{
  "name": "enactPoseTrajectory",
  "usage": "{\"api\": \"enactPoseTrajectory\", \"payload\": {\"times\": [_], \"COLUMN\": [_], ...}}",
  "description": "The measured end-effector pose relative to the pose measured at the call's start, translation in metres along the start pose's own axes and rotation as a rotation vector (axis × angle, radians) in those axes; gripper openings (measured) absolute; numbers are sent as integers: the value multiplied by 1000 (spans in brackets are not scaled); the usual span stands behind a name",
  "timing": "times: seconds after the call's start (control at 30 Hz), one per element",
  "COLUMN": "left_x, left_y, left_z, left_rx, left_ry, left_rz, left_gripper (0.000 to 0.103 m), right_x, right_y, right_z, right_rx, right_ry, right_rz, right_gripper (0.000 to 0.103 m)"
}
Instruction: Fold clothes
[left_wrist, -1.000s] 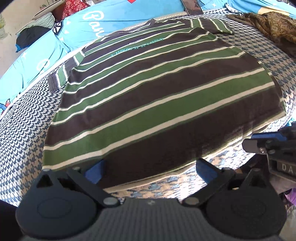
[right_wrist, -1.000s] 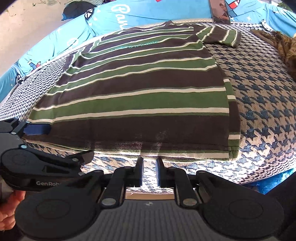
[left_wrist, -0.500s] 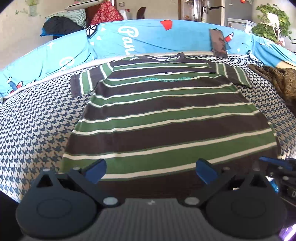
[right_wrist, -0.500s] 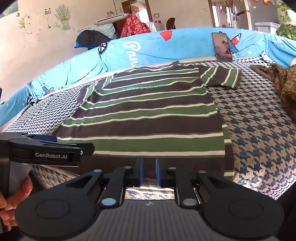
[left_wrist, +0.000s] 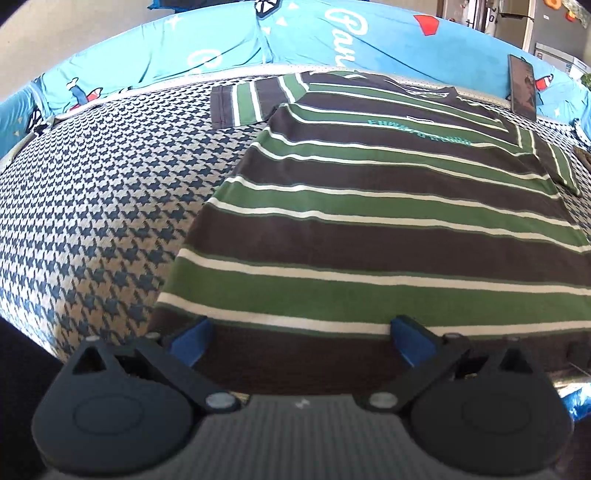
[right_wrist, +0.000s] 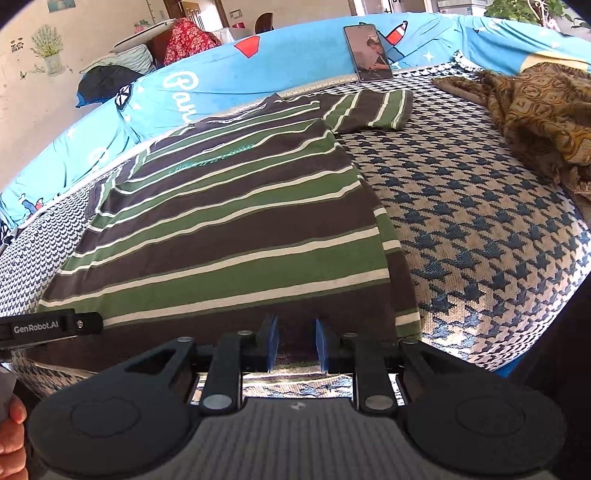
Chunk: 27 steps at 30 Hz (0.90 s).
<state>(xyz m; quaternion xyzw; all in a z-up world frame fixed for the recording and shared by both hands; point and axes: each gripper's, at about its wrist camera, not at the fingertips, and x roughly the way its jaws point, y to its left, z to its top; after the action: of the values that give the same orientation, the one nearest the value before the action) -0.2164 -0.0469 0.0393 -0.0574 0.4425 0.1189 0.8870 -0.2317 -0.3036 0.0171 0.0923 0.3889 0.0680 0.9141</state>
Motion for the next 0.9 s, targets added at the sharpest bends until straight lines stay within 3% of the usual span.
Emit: {"api": "enactPoseTrajectory", "payload": {"times": [0.17, 0.27, 0.57, 0.9], "left_x": [-9, -16, 1, 33], "left_y": [3, 6, 2, -22], "left_z": [0, 4, 36, 59], "left_rx": [-2, -16, -29, 92], "left_ry": [-37, -75, -44, -36], "left_rz": [28, 5, -37, 4], "left_gripper": [103, 103, 103, 103], "right_x": [-2, -4, 4, 54], "right_y": [1, 3, 9, 23], "right_z": [5, 10, 50, 92], "right_rx": [-6, -22, -63, -104], "right_ry": [-5, -13, -32, 8], "right_rz": [22, 46, 129, 132], "right_gripper": [21, 22, 27, 27]}}
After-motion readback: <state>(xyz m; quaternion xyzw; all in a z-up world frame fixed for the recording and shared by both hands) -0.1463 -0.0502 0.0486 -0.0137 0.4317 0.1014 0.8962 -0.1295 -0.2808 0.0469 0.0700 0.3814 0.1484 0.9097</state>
